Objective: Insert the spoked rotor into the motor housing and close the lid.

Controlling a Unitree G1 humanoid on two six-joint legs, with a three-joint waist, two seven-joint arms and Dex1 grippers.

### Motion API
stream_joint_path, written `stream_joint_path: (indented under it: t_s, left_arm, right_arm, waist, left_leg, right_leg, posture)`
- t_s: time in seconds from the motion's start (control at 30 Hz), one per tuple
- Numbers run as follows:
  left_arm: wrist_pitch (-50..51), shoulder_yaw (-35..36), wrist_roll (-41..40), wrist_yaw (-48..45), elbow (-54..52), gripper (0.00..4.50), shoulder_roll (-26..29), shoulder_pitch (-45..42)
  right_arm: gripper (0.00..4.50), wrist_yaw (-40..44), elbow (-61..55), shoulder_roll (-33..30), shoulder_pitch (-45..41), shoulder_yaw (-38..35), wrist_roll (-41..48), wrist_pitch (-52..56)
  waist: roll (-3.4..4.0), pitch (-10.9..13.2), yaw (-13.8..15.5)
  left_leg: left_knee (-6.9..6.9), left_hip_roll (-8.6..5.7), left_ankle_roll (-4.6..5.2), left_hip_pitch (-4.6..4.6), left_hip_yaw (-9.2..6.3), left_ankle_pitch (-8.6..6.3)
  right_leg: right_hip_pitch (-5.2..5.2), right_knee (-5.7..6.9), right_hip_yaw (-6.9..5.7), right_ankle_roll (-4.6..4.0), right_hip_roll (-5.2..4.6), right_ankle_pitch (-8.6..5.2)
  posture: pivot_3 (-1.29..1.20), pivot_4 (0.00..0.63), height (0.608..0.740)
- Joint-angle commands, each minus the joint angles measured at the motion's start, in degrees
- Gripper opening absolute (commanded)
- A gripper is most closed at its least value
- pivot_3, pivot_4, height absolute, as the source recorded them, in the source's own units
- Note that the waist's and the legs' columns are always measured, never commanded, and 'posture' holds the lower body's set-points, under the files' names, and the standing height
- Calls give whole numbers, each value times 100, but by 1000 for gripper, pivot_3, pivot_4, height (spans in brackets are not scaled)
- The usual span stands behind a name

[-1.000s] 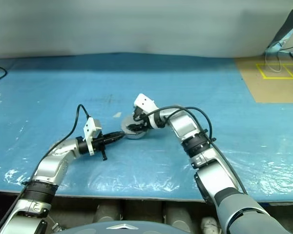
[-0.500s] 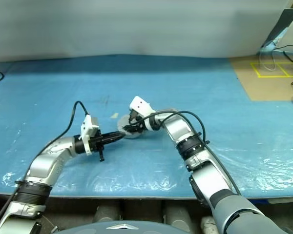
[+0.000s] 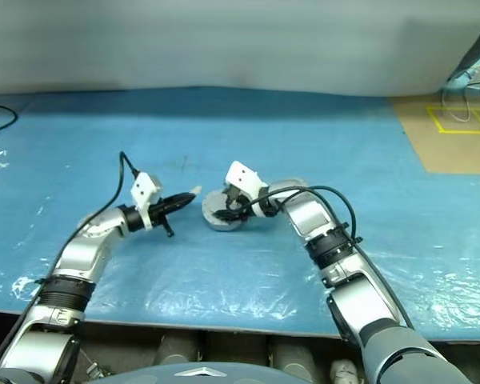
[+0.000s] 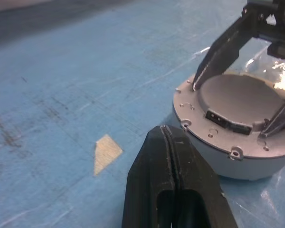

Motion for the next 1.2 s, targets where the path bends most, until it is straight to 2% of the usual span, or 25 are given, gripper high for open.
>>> stream_joint_path:
  t_s: [0.03,0.2,0.47,0.77,0.9,0.97,1.07,1.2]
  left_arm:
    - [-100,-74,-68,-191,-159,0,-63,-112]
    - [30,-49,-301,-383,-295,0,-187,-115]
    - [-467,-558,473,-282,359,0,-254,-213]
    - [-808,-850,732,-439,846,0,-487,-165]
    - [-780,-879,696,-490,823,0,-521,-147]
    - [-753,-883,677,-503,793,0,-539,-165]
    - [-708,-898,630,-585,738,0,-552,-174]
    - [-655,-914,595,-702,663,0,-541,-165]
  right_arm:
    - [2934,235,246,-321,466,423,-210,371]
    - [2934,368,34,-497,572,417,-179,390]
    - [2934,337,-52,-494,585,372,-167,371]
    - [2934,290,-85,-466,619,319,-116,472]
    - [2934,29,-24,-402,651,204,-176,42]
    - [3648,82,-101,-384,686,111,-47,-39]
    - [4485,125,-153,-376,680,34,58,-22]
    - [4485,102,-225,-299,594,-137,290,217]
  waist:
    - [0,0,24]
    - [0,0,69]
    - [-4,-2,69]
    - [4,-14,78]
    - [5,-34,79]
    - [5,-37,78]
    - [5,-37,78]
    - [5,-36,81]
  left_leg:
    - [0,1,0,-1,0,0]
    - [3,-1,0,-1,0,-1]
    - [4,-3,2,1,0,-2]
    - [2,-6,3,5,-1,-3]
    - [-6,-9,5,16,-1,-4]
    - [-7,-8,5,20,-1,-4]
    - [-7,-10,8,22,-1,-6]
    - [-7,-10,14,25,-1,-10]
  right_leg:
    - [0,1,0,-1,0,-1]
    - [1,2,2,-3,-3,-5]
    - [6,0,6,-2,-3,-6]
    - [22,0,5,2,-8,-8]
    - [33,-4,5,9,-12,-14]
    - [37,-4,5,9,-12,-15]
    - [38,-4,5,12,-14,-17]
    - [31,-4,5,14,-15,-18]
  posture:
    - [0,150,740]
    - [0,150,740]
    - [0,150,740]
    - [0,150,740]
    - [0,150,740]
    - [0,150,740]
    - [0,150,740]
    - [0,150,740]
